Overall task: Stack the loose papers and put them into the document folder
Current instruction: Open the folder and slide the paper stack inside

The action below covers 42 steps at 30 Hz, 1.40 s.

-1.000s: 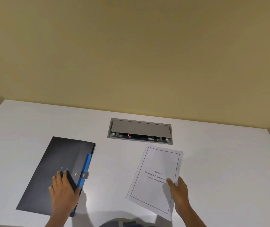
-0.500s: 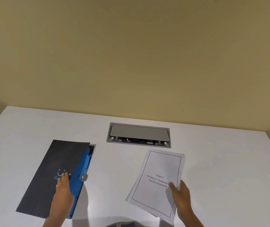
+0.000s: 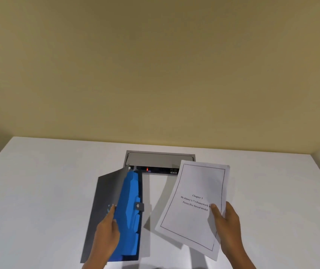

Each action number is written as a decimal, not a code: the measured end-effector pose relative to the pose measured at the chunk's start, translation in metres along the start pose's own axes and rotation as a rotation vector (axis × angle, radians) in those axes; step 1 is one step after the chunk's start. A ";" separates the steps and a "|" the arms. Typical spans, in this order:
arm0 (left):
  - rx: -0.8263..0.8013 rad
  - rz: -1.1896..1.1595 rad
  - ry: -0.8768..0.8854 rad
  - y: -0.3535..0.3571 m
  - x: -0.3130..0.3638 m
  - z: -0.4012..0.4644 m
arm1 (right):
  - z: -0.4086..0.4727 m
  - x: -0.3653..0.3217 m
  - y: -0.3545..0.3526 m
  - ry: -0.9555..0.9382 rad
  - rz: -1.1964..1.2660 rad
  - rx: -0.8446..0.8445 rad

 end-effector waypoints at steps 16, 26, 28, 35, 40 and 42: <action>-0.170 -0.189 0.056 0.066 0.110 -0.051 | -0.047 -0.081 0.024 -0.427 -0.342 -0.110; -0.147 -0.274 0.039 0.067 0.115 -0.055 | -0.047 -0.066 0.080 -0.380 -0.582 -0.235; -0.139 -0.286 0.032 0.067 0.115 -0.056 | -0.043 -0.064 0.088 -0.365 -0.594 -0.240; -0.125 -0.287 0.018 0.068 0.114 -0.056 | -0.032 -0.049 0.119 -0.328 -0.611 -0.225; -0.122 -0.294 -0.005 0.068 0.111 -0.055 | -0.036 -0.035 0.144 -0.250 -0.598 -0.235; -0.127 -0.303 0.000 0.069 0.109 -0.055 | -0.038 -0.032 0.151 -0.241 -0.621 -0.235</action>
Point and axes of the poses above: each hand's wrist, its own z-axis towards the middle knuckle, its own y-axis out of the palm, x = y × z, the point moved 6 cm from there along z, towards the middle knuckle, and after that the axes turned 1 degree about y, right-handed, at the moved point
